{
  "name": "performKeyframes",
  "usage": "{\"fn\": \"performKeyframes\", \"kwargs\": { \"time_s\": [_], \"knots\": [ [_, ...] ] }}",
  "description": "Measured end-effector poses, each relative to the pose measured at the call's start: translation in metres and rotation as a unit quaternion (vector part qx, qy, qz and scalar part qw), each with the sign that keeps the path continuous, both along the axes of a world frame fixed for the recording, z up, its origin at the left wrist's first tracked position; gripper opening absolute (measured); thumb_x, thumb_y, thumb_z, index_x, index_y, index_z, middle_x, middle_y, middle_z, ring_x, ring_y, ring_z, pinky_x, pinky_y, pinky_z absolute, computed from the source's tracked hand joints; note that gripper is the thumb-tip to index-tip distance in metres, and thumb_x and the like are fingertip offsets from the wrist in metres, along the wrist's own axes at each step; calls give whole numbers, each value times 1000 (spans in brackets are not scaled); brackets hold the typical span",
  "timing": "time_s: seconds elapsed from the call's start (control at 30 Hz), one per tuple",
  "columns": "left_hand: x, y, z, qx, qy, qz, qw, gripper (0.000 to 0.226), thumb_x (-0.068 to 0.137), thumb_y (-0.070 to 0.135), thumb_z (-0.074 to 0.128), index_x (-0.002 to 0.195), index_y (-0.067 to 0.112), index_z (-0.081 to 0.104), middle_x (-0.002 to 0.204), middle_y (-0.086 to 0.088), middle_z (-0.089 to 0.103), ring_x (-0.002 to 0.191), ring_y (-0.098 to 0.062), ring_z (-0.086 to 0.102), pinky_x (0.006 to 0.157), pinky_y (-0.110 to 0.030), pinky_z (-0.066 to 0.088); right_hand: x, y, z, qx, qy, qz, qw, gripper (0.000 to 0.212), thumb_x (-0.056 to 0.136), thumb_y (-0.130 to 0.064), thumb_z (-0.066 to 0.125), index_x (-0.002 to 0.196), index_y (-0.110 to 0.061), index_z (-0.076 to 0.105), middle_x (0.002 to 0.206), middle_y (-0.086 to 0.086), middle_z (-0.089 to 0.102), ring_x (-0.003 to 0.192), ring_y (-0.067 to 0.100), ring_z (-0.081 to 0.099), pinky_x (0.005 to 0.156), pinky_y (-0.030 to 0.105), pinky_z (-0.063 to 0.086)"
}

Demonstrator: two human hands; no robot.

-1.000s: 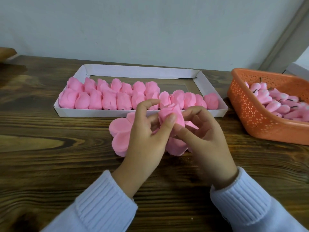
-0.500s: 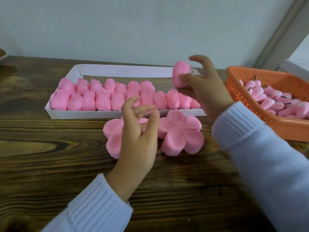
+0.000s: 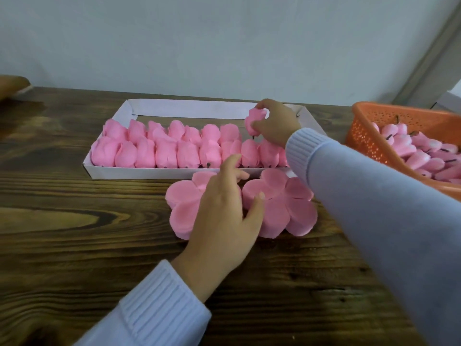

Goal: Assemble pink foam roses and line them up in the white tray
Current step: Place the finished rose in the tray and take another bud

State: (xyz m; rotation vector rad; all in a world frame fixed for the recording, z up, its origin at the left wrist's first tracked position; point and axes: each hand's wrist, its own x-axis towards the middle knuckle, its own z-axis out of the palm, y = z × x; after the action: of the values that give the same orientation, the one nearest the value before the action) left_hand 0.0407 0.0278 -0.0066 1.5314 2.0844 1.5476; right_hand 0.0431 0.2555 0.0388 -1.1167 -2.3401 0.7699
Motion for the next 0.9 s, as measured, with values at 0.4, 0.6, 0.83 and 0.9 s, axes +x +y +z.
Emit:
{"fn": "performKeyframes", "kwargs": {
  "time_s": [0.4,0.6,0.83,0.9],
  "knots": [
    [1,0,1,-6,30,-5,1000,59,86,16,64,138,15,36,107,7,57,101,-14,53,87,-38,49,-5,-6,-6,48,-209,75,974,44,93,-30,56,136,-18,51,137,4,53,123,24,50,96,31,39],
    [0,1,0,-5,23,-1,1000,57,85,16,65,135,19,37,106,9,57,100,-12,54,85,-37,50,-3,-9,-5,93,-246,114,958,30,103,-24,31,87,-22,57,102,4,58,99,25,52,85,33,40],
    [-3,1,0,-7,22,2,1000,52,85,19,64,129,28,37,102,12,57,98,-7,54,82,-29,51,15,-2,16,214,-207,54,953,48,102,-42,32,145,-20,36,139,18,46,129,35,39,104,52,36],
    [-2,1,0,-10,28,-2,1000,49,85,18,63,129,21,43,103,9,58,98,-11,55,82,-34,52,32,6,34,238,-162,36,957,46,100,-40,41,139,-18,43,136,19,47,128,35,38,105,51,35]
  ]
}}
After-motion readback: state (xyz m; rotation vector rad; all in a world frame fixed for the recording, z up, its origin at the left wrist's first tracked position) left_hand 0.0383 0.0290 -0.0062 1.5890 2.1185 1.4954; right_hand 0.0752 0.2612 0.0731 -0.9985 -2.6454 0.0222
